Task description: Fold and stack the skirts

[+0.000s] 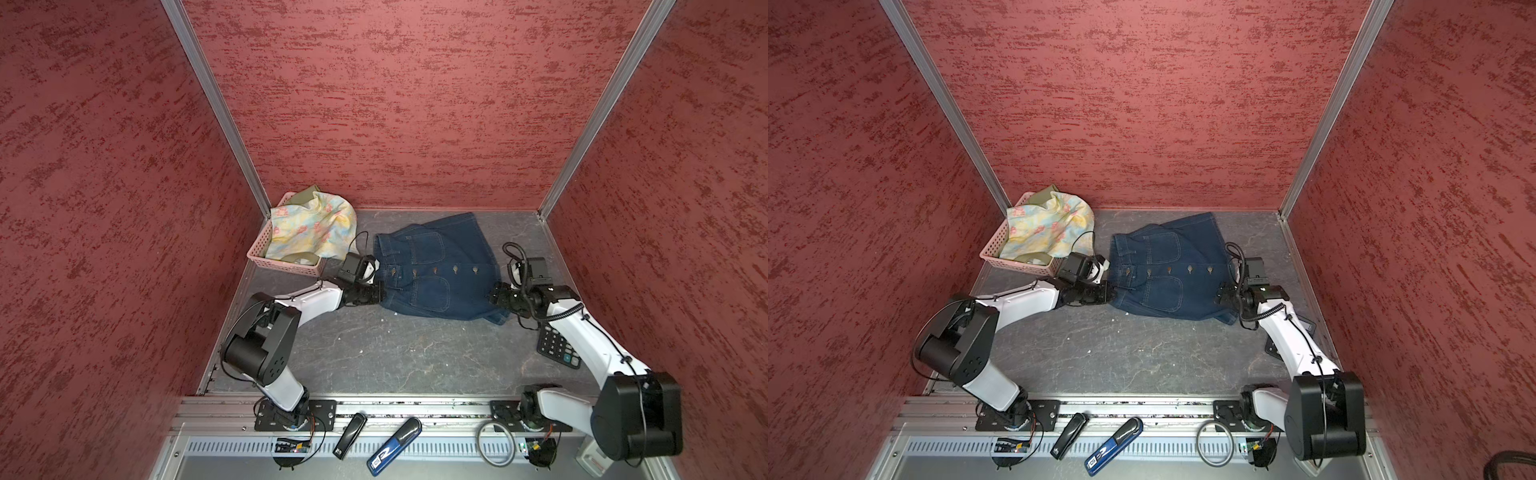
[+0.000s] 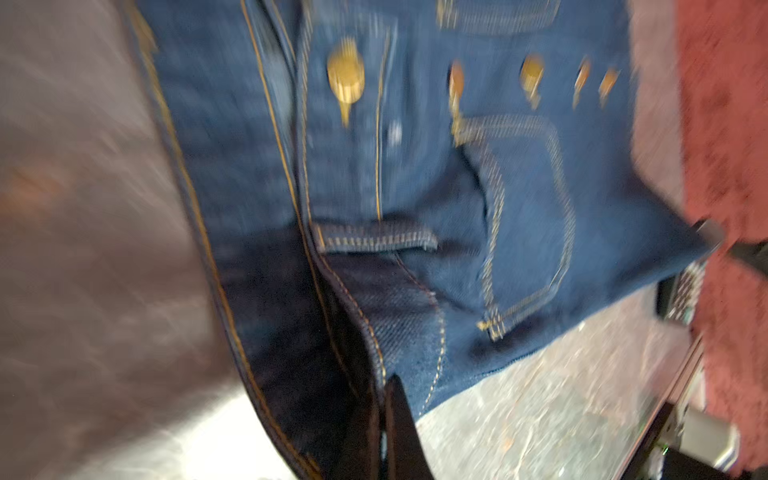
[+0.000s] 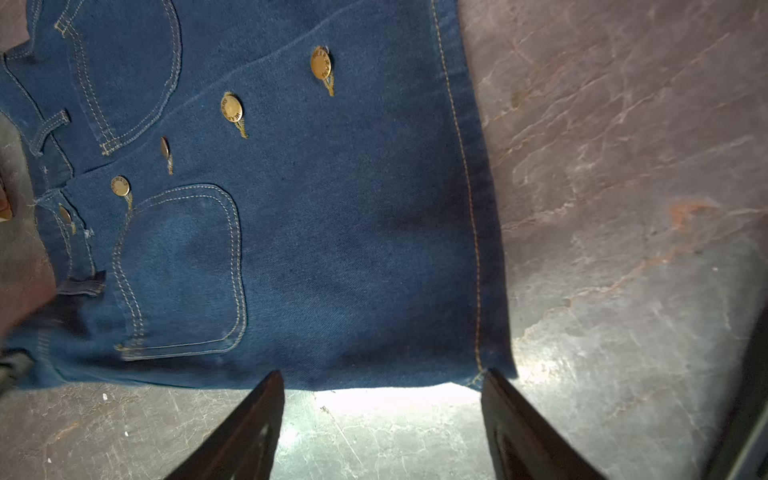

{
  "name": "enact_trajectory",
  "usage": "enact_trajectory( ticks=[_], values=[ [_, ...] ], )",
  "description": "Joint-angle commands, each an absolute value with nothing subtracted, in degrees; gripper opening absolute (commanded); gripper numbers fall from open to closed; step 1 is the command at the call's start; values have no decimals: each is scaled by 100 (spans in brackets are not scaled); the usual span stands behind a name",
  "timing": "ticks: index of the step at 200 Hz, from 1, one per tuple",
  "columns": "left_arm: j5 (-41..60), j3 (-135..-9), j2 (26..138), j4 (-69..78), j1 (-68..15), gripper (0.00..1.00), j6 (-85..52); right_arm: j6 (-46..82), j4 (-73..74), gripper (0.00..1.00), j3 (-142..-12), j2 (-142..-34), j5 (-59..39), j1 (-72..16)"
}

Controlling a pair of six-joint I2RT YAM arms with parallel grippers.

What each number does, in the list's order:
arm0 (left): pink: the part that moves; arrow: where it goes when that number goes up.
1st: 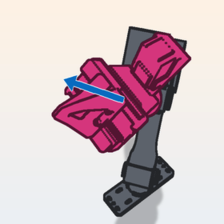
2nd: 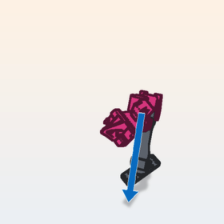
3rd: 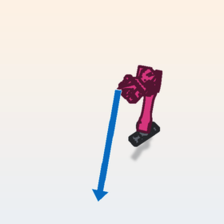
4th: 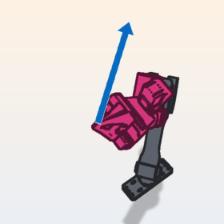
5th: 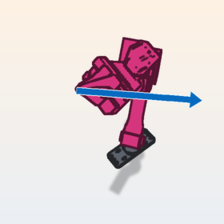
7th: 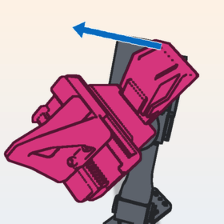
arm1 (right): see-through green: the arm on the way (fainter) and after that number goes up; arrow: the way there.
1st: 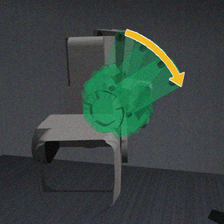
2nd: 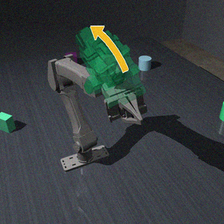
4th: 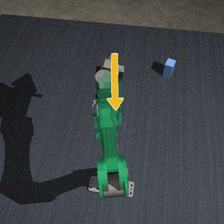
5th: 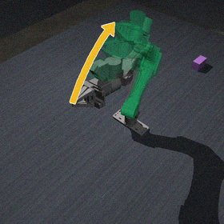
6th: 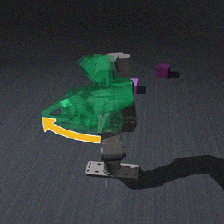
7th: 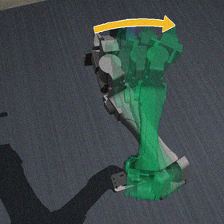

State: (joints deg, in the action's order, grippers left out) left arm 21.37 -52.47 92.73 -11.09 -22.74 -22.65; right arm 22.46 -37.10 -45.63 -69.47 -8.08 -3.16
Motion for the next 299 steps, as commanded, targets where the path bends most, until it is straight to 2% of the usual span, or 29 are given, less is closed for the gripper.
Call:
enact_trajectory(
  ticks=[1, 43, 100, 126, 191, 265, 299],
  values=[
    [1969, -5734, 9134, -1179, -1881, 0, -2492, 2163, -3537, 76, -4627, -7046, -994, -297],
    [2157, -5994, 9395, -1151, -1408, 0, -2830, 2342, -2657, 76, -4192, -7126, -1914, -299],
    [2132, -6105, 9448, -1207, -1354, 0, -2936, 3039, -1811, 72, -3619, -7143, -2683, -475],
    [2110, -6237, 9487, -1286, -1358, 0, -2951, 3401, -1486, 70, -3271, -6911, -2716, -708],
    [2074, -6461, 9485, -1485, -1363, 0, -2883, 4436, -564, 63, -1851, -5031, -2319, -852],
    [2057, -6391, 9405, -1415, -1389, 0, -3010, 4580, -158, 55, -1275, -4841, -2086, -1112],
    [2092, -6416, 9431, -1380, -1395, 0, -3040, 4499, 158, 42, -1058, -4899, -2191, -1263]
  ],
)
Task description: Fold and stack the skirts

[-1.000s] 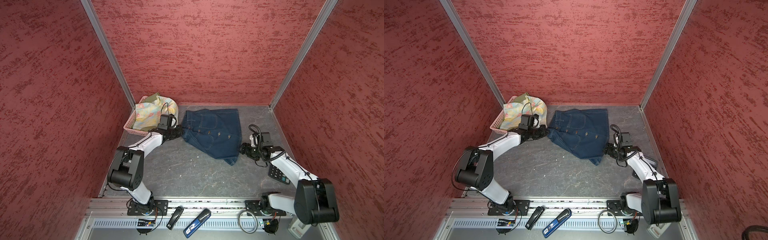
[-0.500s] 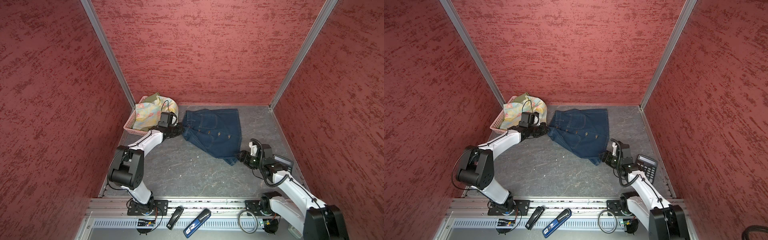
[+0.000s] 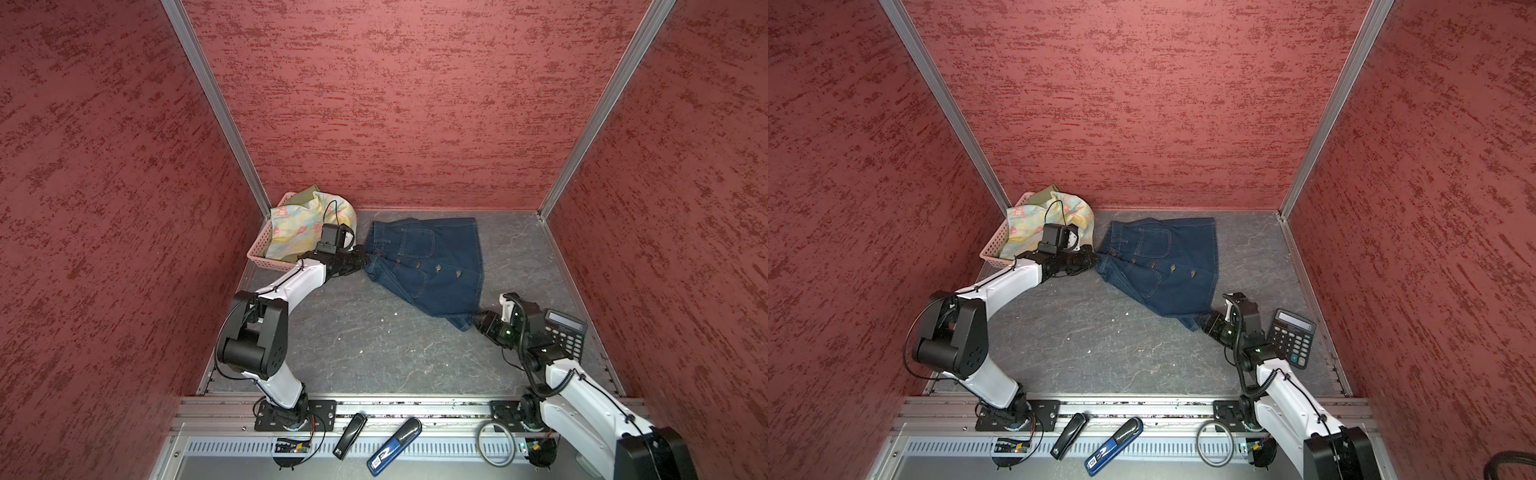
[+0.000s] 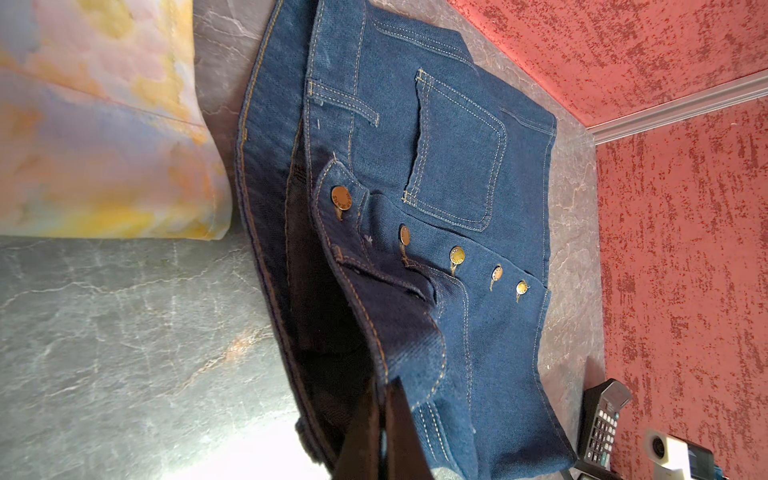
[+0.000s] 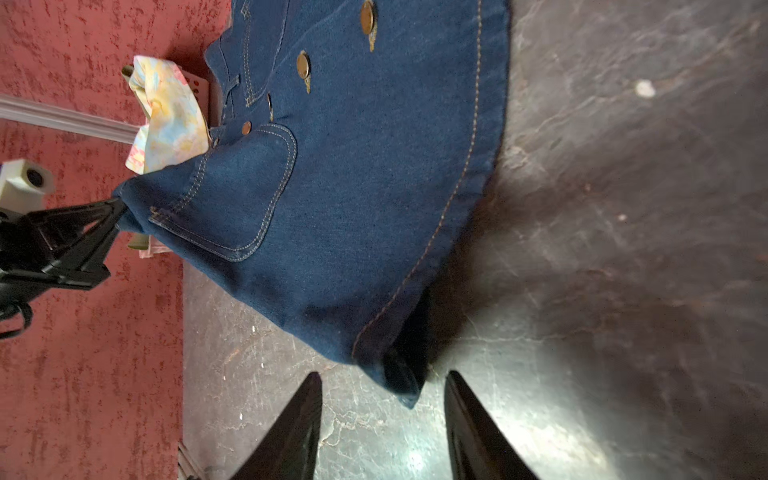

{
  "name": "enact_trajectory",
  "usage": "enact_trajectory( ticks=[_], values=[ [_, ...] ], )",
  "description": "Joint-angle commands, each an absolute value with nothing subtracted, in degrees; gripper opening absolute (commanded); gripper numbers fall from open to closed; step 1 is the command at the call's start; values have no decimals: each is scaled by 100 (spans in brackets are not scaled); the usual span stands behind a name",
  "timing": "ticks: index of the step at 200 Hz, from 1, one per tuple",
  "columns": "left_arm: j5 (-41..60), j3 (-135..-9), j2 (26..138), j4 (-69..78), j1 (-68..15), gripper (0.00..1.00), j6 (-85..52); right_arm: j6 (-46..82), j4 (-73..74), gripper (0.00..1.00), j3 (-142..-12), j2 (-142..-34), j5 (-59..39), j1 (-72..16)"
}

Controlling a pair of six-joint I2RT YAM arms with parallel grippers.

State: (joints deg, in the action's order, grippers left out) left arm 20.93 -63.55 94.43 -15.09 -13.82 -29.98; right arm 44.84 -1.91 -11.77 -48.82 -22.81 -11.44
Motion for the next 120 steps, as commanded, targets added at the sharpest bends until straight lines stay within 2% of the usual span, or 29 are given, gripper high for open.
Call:
enact_trajectory(
  ticks=[1, 10, 48, 120],
  values=[
    [2092, -6420, 9431, -1380, -1396, 0, -3041, 4491, 158, 41, -1057, -4897, -2190, -1273],
    [2093, -6433, 9452, -1407, -1395, 0, -3032, 4427, 169, 38, -1028, -4874, -2208, -1309],
    [2101, -6497, 9505, -1448, -1406, 0, -3023, 4293, 396, 37, -858, -4879, -2209, -1406],
    [2095, -6616, 9590, -1468, -1511, 0, -3059, 4050, 1576, 37, -747, -5902, -2235, -1554]
  ],
)
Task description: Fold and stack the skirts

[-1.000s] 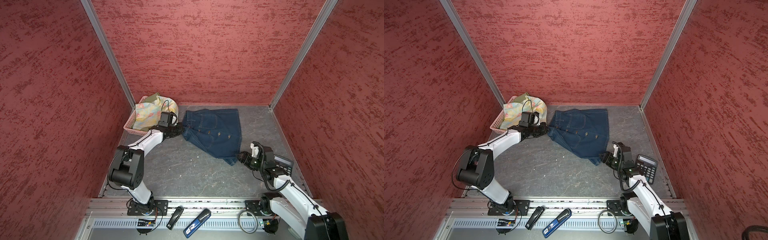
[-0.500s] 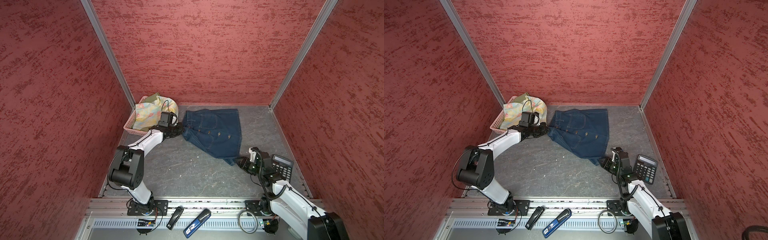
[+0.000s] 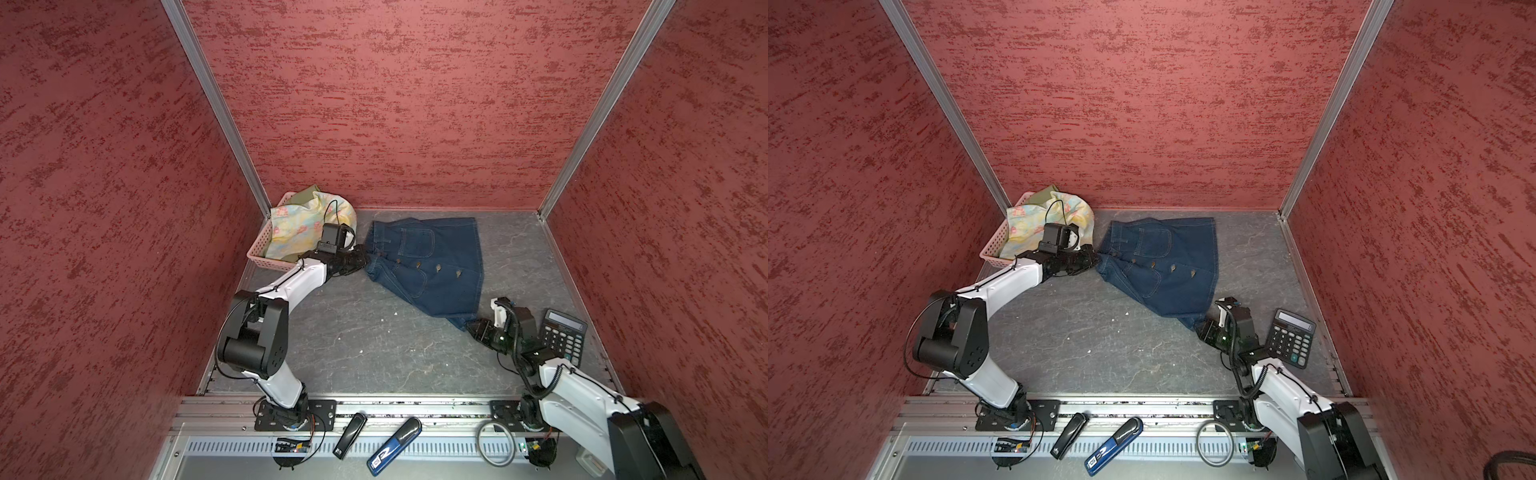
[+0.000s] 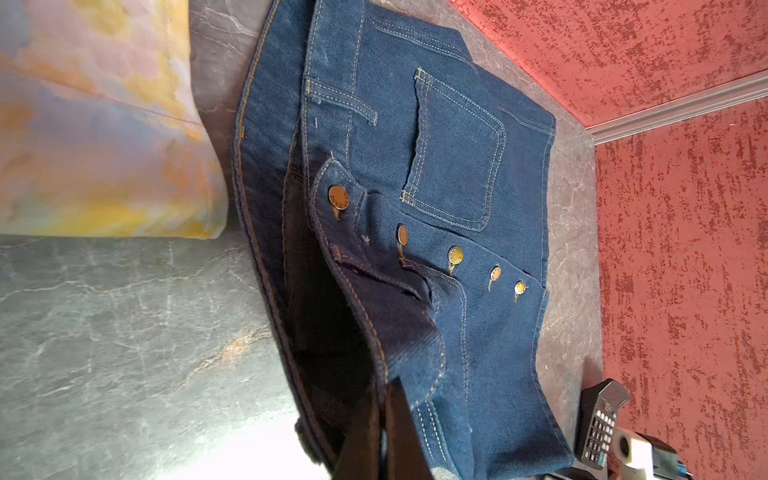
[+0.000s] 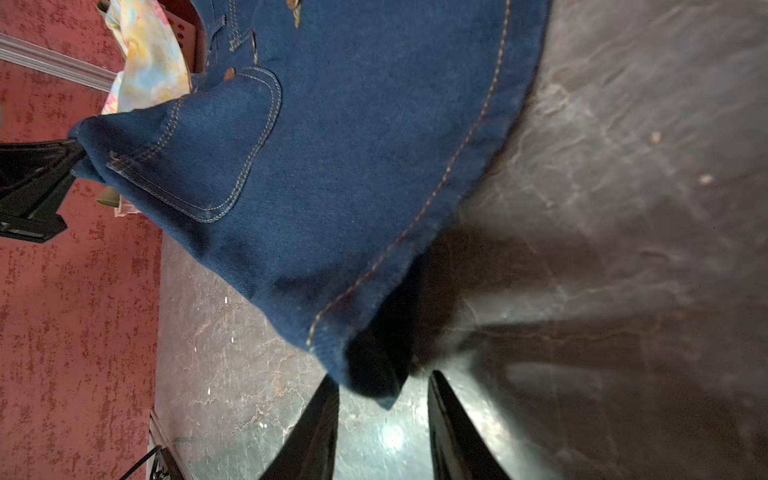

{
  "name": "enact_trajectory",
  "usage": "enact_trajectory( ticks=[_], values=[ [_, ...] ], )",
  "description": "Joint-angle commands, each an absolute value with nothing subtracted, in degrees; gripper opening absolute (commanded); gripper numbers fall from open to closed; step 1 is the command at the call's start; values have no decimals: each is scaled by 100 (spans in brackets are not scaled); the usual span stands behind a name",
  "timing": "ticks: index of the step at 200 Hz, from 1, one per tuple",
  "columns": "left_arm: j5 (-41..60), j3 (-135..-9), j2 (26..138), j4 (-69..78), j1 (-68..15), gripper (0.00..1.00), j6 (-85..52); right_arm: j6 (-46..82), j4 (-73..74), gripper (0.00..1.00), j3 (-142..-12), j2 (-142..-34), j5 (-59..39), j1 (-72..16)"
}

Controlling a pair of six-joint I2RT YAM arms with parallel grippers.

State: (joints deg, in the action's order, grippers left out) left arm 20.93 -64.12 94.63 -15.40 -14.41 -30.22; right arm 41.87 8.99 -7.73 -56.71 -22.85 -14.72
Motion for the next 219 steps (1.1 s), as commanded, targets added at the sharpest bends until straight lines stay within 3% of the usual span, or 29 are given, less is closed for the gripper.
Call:
enact_trajectory(
  ticks=[1, 20, 36, 71, 143, 182, 219],
  values=[
    [2093, -6626, 9594, -1472, -1516, 0, -3059, 4042, 1583, 37, -756, -5913, -2234, -1555],
    [2074, -6687, 9624, -1481, -1557, 0, -3064, 4025, 1832, 36, -815, -5989, -2109, -1590],
    [2066, -6737, 9642, -1490, -1569, 0, -3072, 4043, 2085, 30, -838, -6049, -2064, -1606],
    [2024, -6810, 9626, -1546, -1564, 0, -3050, 3843, 2122, 0, -1032, -6071, -2030, -1626],
    [2039, -7651, 9606, -2000, -1348, 0, -3007, 3077, -606, 0, -2749, -4818, -1439, -1624],
    [1993, -8759, 9788, -2444, -1219, 0, -2874, 2450, -1675, 0, -4750, -5431, -1275, -1482],
    [1934, -9837, 9947, -2882, -967, 0, -2699, 1852, -2048, 0, -6453, -6011, -1510, -791]
  ],
)
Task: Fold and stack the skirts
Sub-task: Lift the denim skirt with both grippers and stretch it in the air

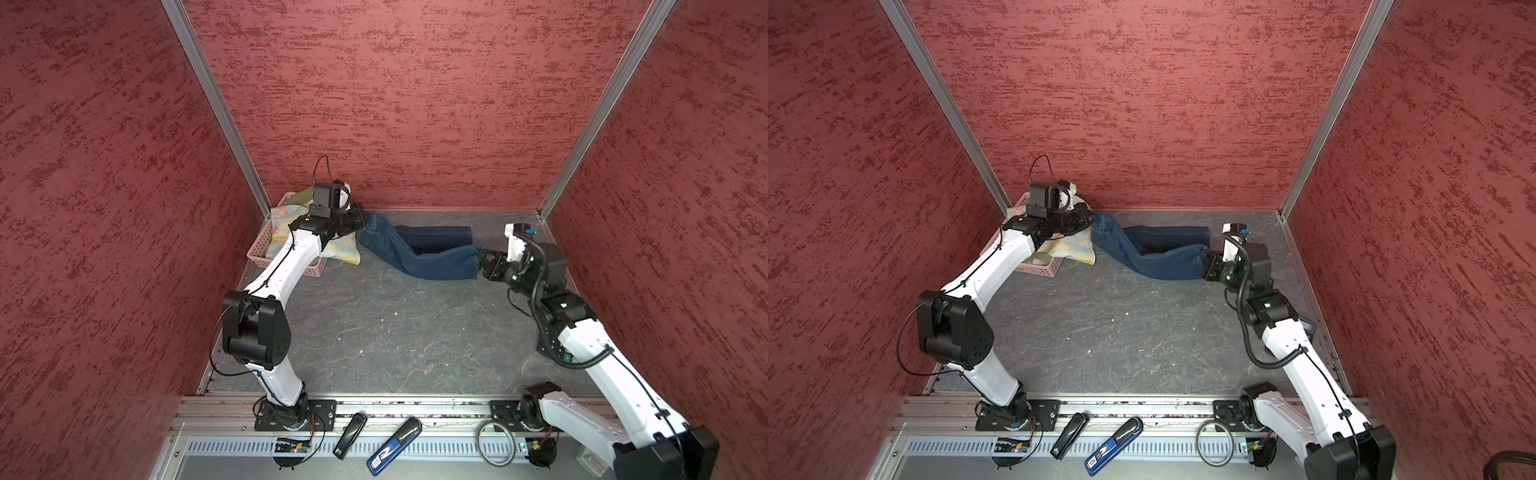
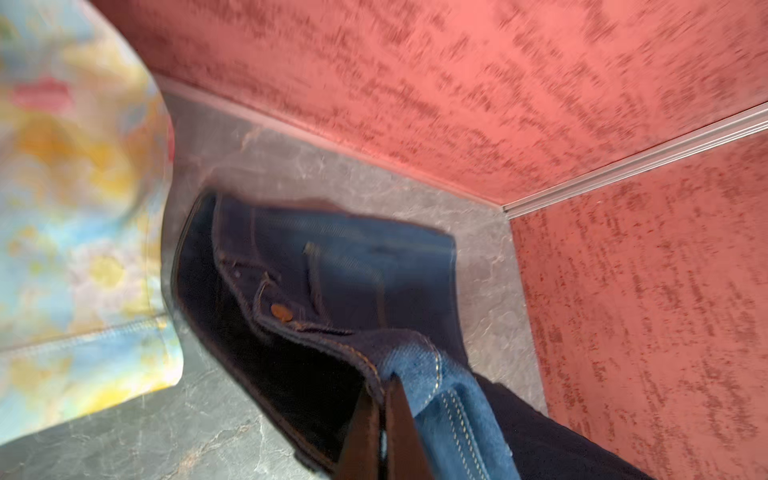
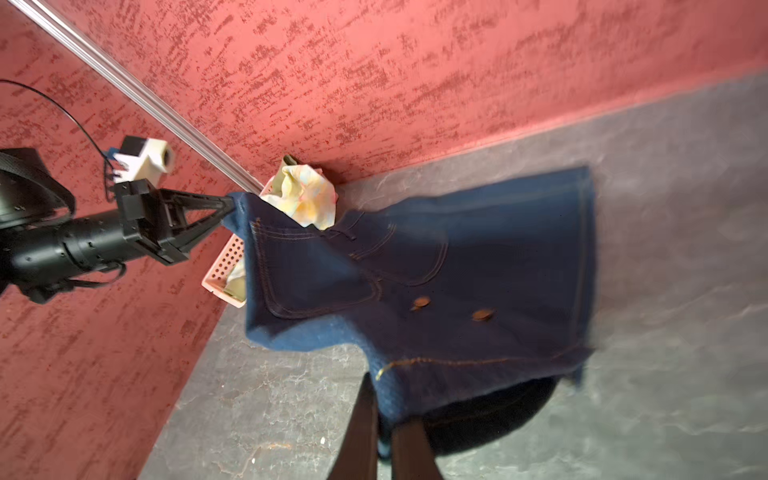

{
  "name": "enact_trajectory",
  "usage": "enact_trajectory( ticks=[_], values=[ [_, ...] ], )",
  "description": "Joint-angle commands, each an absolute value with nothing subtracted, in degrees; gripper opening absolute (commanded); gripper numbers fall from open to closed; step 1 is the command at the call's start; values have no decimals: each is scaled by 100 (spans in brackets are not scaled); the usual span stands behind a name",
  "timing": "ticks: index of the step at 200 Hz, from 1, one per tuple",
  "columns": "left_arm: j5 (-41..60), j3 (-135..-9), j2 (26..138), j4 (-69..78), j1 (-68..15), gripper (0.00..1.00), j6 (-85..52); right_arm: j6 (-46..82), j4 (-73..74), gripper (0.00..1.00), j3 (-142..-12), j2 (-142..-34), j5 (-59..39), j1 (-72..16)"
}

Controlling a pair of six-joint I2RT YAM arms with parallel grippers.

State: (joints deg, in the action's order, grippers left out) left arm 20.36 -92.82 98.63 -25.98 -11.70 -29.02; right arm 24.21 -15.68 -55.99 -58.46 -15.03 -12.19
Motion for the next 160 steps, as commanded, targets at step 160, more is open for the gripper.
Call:
enact_trajectory(
  ticks=[160],
  values=[
    [2304, -14225, 11915, -3513, -805, 0, -2985, 1217, -3251, 0, -13901, -10675, -2085, 693]
  ],
)
